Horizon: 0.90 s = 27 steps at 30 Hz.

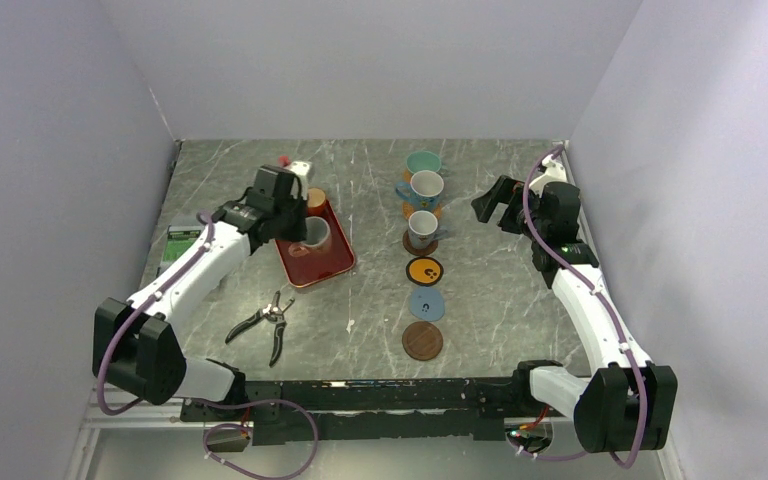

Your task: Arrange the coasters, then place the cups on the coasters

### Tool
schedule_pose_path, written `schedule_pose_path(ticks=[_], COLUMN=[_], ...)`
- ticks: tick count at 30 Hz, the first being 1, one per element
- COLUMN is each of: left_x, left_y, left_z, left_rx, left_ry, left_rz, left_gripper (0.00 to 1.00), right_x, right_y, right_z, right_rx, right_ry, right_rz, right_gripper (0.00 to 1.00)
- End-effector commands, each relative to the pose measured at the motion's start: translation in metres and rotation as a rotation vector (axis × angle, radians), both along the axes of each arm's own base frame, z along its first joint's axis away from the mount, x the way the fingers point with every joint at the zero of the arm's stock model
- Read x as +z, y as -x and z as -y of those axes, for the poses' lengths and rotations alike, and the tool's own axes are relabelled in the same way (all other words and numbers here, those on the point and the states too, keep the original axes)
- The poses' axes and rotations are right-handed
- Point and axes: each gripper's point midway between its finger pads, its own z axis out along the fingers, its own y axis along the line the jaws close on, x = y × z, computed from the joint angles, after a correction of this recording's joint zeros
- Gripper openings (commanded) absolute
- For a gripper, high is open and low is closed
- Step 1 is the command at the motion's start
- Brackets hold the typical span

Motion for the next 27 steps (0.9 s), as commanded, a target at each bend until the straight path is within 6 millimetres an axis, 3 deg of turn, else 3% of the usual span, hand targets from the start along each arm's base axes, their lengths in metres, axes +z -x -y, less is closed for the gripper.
schedule_pose_path(ticks=[1,9,14,22,27], left_x=[0.02,0.012,0.002,-0.013,-0.018], left_y=[0.013,0.04,0.038,0.032,0.027], left_z=[0.044,0.133,0.177,0.221,0.238], left_rx=[-0.192,-0.418,-0.447,-0.537,-0.564], left_ry=[-0.021,-0.015,0.038,0.018,0.014], left_rz=[0.011,-0.047,-0.086,-0.121,-0.128], left_gripper=[0.03,0.03,0.03,0.03,0.03], right_x=[0.016,0.016,0.015,0.017,0.019], right_y=[-0.003,0.0,0.001,0.005,0.006], right_z=[-0.003,-0.005,-0.005,-0.004,-0.004], right_rx=[0.04,0.062,0.065,0.059,0.061], right_ry=[0.018,0.03,0.033,0.042,0.043], right_rz=[0.07,0.09,0.093,0.108,0.115], right_gripper=[1.0,1.0,1.0,1.0,1.0])
